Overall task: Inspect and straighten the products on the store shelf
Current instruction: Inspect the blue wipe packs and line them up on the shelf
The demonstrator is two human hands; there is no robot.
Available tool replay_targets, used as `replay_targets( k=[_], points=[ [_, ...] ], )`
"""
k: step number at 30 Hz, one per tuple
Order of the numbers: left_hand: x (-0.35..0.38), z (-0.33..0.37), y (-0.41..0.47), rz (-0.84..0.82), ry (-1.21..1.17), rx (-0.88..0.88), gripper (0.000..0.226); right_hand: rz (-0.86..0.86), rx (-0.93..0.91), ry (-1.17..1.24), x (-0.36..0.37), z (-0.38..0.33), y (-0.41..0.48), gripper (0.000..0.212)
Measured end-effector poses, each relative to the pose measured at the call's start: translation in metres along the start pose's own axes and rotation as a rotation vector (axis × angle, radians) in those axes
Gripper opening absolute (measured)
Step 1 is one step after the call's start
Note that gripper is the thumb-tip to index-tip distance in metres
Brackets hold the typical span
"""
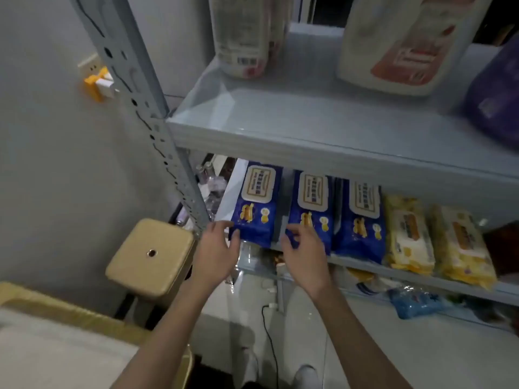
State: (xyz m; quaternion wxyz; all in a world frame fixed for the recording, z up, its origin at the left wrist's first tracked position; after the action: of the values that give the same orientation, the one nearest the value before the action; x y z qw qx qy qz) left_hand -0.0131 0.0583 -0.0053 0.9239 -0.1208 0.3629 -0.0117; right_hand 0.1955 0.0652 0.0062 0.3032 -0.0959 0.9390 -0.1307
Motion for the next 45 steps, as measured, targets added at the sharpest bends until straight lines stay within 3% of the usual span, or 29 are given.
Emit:
replay_targets(
  k=[5,11,13,18,33,39,45],
  points=[
    [0.001,0.001,0.057,0.014,-0.072,-0.041,0.051,0.063,0.002,0.031,0.028,-0.026,0.056,0.045],
    [0.020,-0.016,0.103,-0.118,-0.194,-0.102,0.061,0.089,0.104,0.121,0.051,-0.016,0.103,0.059],
    [0.027,-0.022,0.110,-0.170,-0.185,-0.112,0.053,0.082,0.139,0.168,0.057,-0.010,0.111,0.062],
    [0.036,-0.023,0.113,-0.241,-0.263,-0.093,0.042,0.053,0.178,0.250,0.067,-0.003,0.120,0.046],
    [0.024,-0.004,0.073,-0.165,-0.636,-0.050,0.036,0.036,0.110,0.422,0.058,-0.014,0.094,0.038],
    [0.010,0.010,0.030,-0.093,-0.736,0.015,0.024,0.009,0.055,0.497,0.044,-0.024,0.063,0.039],
    [0.017,0.015,-0.028,-0.083,-0.912,0.017,0.023,-0.075,0.111,0.781,0.030,-0.022,0.019,0.034]
  ],
)
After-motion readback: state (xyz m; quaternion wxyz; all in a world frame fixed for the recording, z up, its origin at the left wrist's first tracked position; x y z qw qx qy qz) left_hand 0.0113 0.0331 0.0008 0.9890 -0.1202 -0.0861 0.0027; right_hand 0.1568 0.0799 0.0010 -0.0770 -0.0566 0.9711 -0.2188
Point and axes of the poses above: each hand's wrist, its own y-axis towards the middle knuckle, its own x-axis out of the palm, z = x × y, the point moved 6 cm from there along y, towards the middle knuckle, and after that the axes turned 12 degrees about -z, right-handed, at the moved point
